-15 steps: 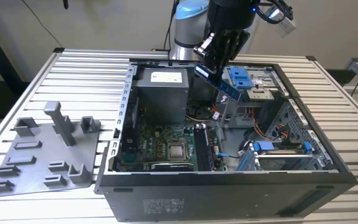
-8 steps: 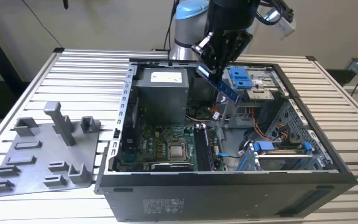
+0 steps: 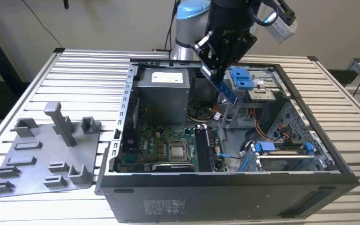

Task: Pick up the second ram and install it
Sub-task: 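Insert the second ram into the second slot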

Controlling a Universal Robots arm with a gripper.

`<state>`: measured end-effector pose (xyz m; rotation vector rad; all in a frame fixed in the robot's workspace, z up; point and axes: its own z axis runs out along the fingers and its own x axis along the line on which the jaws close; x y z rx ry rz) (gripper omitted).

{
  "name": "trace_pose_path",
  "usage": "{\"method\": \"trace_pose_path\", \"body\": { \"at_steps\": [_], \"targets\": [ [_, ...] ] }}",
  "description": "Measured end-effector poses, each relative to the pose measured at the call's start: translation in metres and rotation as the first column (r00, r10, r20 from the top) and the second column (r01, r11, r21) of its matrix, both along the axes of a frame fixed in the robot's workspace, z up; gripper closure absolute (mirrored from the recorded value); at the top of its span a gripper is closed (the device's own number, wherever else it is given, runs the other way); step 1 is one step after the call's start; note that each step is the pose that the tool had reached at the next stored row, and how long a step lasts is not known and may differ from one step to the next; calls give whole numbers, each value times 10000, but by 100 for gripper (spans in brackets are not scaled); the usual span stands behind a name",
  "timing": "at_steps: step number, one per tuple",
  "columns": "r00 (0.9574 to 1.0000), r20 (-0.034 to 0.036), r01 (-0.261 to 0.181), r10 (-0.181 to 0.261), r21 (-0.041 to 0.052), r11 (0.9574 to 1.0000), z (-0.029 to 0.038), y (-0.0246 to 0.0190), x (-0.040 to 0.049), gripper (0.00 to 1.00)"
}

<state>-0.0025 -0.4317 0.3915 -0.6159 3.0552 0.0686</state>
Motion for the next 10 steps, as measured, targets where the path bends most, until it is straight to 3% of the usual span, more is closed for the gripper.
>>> {"method": "trace_pose_path", "body": {
  "at_steps": [5, 10],
  "targets": [
    [9966, 0, 819, -819, -1, 9966, -2, 0, 0, 86],
    [9867, 0, 1625, -1625, 0, 9867, -4, 0, 0, 86]
  ]
}}
